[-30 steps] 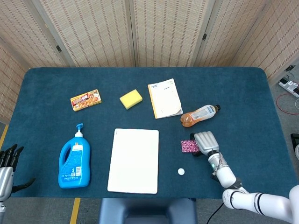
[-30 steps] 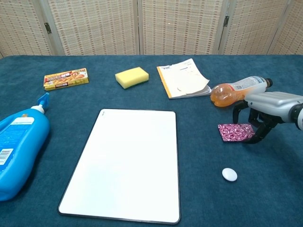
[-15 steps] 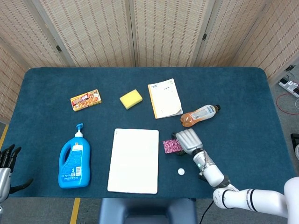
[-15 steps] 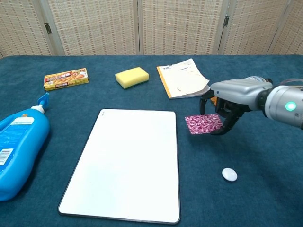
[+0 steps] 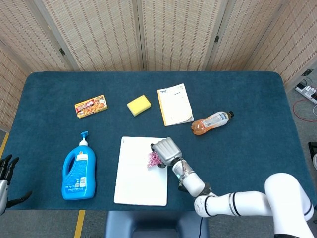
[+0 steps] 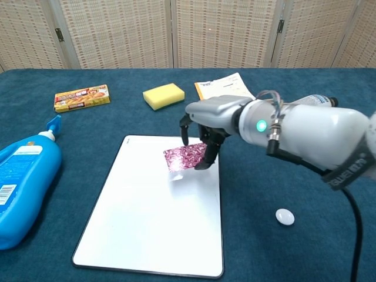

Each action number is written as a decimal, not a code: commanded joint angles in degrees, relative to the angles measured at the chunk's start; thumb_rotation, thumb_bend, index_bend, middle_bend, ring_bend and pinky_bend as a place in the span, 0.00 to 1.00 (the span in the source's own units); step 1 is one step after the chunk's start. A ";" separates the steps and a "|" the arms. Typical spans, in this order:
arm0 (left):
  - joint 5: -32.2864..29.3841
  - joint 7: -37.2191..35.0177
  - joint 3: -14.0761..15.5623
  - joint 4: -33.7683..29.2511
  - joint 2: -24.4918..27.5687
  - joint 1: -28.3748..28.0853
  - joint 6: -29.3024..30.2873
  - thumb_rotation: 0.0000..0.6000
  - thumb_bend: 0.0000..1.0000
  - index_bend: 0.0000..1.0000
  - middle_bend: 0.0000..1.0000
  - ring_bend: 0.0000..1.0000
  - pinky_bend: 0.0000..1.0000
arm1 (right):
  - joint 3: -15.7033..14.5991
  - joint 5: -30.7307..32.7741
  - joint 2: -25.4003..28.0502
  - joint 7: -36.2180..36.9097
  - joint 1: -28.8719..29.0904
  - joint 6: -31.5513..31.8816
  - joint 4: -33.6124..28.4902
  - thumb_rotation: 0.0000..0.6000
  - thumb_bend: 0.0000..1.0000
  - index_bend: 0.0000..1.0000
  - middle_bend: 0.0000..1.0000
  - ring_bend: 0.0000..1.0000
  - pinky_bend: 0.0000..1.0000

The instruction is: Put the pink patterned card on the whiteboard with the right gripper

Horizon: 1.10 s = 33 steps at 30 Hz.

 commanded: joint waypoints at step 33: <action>-0.25 2.11 -1.17 -1.06 -1.10 -2.36 -2.81 1.00 0.17 0.05 0.00 0.00 0.00 | -16.42 -29.12 19.00 20.06 -11.32 3.01 -10.59 0.89 0.25 0.28 0.90 1.00 1.00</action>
